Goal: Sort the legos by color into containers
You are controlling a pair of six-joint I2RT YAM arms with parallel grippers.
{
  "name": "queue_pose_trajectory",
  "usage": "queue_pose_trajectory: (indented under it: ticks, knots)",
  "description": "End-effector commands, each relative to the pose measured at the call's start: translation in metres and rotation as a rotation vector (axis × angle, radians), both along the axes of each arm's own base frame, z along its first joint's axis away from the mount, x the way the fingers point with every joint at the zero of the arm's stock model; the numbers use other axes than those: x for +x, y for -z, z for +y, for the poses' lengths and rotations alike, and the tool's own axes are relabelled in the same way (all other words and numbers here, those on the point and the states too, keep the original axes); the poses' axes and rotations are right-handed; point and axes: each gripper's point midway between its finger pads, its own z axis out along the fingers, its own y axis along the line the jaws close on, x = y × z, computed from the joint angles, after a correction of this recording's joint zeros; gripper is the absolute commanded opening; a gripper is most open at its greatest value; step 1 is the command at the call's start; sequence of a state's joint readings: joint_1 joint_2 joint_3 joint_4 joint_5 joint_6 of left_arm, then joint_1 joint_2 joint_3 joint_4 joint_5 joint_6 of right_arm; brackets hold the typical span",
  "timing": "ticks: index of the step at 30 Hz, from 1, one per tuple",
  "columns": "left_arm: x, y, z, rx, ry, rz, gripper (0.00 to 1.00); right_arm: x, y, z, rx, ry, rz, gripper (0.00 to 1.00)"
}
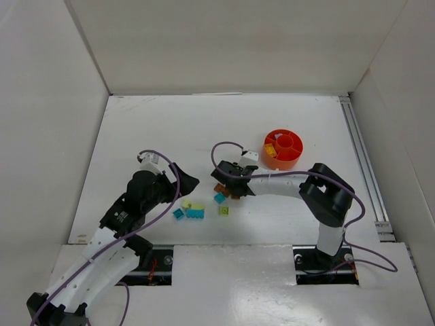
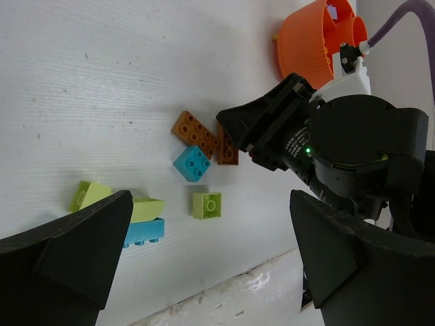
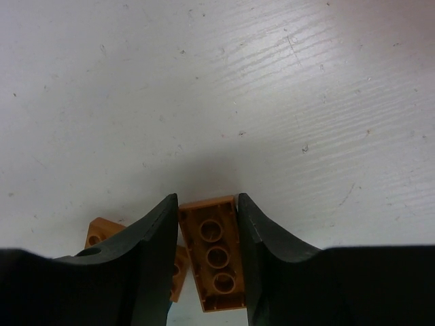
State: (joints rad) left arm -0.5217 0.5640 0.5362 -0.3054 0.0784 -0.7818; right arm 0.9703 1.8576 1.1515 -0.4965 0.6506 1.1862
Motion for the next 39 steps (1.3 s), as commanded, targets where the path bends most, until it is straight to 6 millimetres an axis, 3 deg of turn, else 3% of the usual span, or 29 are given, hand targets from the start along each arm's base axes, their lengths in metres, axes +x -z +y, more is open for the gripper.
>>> queue_pose_trajectory:
  ticks: [1,9,11,16,17,18,20,21,22,27,29,30,31,32,33,35,36,39]
  knots:
    - [0.002,-0.013,-0.002,-0.022,0.016,-0.063,1.00,-0.015,0.014,-0.018,-0.106,-0.015,0.068,0.38]
    - [0.002,-0.007,-0.002,-0.013,0.016,-0.047,1.00,-0.015,0.012,-0.021,-0.173,-0.077,0.057,0.34]
    - [0.002,-0.007,-0.002,-0.013,0.016,-0.047,1.00,-0.008,0.002,-0.021,-0.180,-0.083,0.013,0.32]
    - [0.002,-0.007,-0.002,-0.013,0.016,-0.047,1.00,0.020,-0.052,-0.004,-0.167,-0.236,-0.187,0.30]
    - [0.002,-0.007,-0.002,-0.013,0.016,-0.047,1.00,0.030,-0.069,0.011,-0.091,-0.242,-0.272,0.30]
    - [0.002,-0.007,-0.002,-0.013,0.016,-0.047,1.00,0.033,-0.086,0.013,-0.102,-0.307,-0.324,0.30]
    - [0.003,-0.006,-0.001,-0.010,0.007,-0.049,1.00,0.034,-0.094,0.012,-0.098,-0.330,-0.368,0.30]
    - [0.003,-0.006,-0.001,-0.010,0.007,-0.049,1.00,0.040,-0.110,0.019,-0.080,-0.346,-0.425,0.30]
    - [0.003,-0.006,-0.001,-0.010,0.007,-0.049,1.00,0.042,-0.110,0.012,-0.119,-0.364,-0.425,0.30]
    - [0.007,-0.010,0.002,-0.004,-0.019,-0.062,1.00,0.059,-0.146,-0.003,-0.120,-0.376,-0.513,0.29]
    - [0.007,-0.010,0.003,-0.004,-0.019,-0.062,1.00,0.076,-0.173,-0.019,-0.117,-0.373,-0.595,0.29]
    - [0.010,-0.016,0.003,-0.009,-0.028,-0.080,1.00,0.077,-0.172,-0.020,-0.099,-0.419,-0.607,0.29]
    - [0.010,-0.016,0.003,-0.009,-0.028,-0.080,1.00,0.084,-0.188,-0.022,-0.061,-0.423,-0.671,0.29]
    - [0.010,-0.016,0.003,-0.009,-0.028,-0.080,1.00,0.097,-0.196,-0.040,-0.082,-0.428,-0.706,0.29]
    - [0.012,-0.018,0.004,-0.010,-0.039,-0.090,1.00,0.096,-0.201,-0.051,-0.070,-0.437,-0.734,0.29]
    - [0.015,-0.020,0.005,-0.004,-0.047,-0.106,1.00,0.102,-0.219,-0.059,-0.046,-0.483,-0.814,0.29]
    - [0.015,-0.020,0.005,-0.003,-0.047,-0.106,1.00,0.108,-0.229,-0.080,-0.071,-0.451,-0.841,0.29]
    - [0.019,-0.022,0.006,0.003,-0.063,-0.110,1.00,0.114,-0.234,-0.110,-0.107,-0.434,-0.880,0.29]
